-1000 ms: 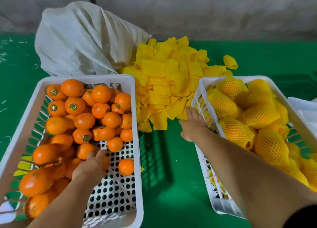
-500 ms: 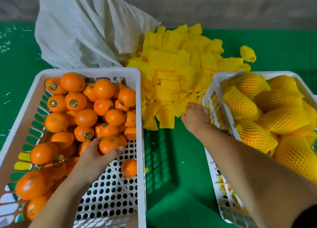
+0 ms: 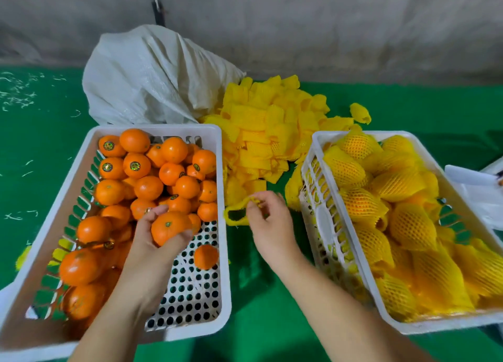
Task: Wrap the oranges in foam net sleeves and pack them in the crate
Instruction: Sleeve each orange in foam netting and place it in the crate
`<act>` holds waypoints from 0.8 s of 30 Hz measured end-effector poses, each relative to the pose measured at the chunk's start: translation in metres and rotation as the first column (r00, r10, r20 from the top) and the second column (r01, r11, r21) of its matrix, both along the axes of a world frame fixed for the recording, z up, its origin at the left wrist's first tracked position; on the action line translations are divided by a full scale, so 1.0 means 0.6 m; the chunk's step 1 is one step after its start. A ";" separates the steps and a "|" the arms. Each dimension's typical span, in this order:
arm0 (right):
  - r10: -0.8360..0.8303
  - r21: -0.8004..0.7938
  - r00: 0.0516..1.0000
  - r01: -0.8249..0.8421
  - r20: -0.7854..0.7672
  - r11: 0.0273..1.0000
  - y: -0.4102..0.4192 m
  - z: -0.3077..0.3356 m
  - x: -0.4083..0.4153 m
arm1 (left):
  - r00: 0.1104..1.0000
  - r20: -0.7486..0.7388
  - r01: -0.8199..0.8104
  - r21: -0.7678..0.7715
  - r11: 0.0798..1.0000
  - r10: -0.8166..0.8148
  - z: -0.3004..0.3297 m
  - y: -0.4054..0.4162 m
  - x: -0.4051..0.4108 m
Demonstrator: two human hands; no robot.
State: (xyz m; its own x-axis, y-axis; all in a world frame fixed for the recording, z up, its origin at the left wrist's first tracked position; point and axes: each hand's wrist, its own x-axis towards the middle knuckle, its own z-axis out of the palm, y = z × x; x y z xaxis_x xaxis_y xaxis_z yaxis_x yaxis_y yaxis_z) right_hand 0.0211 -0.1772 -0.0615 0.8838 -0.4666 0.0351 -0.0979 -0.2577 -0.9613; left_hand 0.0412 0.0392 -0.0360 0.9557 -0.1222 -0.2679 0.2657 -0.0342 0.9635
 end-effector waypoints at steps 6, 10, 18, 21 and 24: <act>0.142 -0.108 0.983 -0.154 -0.119 0.982 0.079 -0.008 -0.053 | 0.995 -0.050 0.068 -0.211 0.975 -0.080 -0.011 -0.009 -0.095; 0.139 -0.229 0.989 -0.123 0.054 0.966 0.094 0.036 -0.056 | 0.982 -0.027 0.160 -0.417 0.895 -0.188 -0.020 0.005 -0.097; 0.240 -0.175 0.967 -0.251 -0.080 0.952 0.096 0.066 -0.072 | 0.923 -0.005 0.318 -0.551 0.772 -0.384 -0.024 0.015 -0.107; 0.211 -0.088 0.975 -0.217 -0.075 0.972 0.091 0.066 -0.079 | 0.966 -0.024 0.209 -0.514 0.832 -0.258 -0.030 0.002 -0.107; 0.186 -0.005 0.983 -0.186 -0.007 0.983 0.085 0.074 -0.083 | 0.988 -0.023 0.116 -0.525 0.843 -0.150 -0.021 -0.006 -0.102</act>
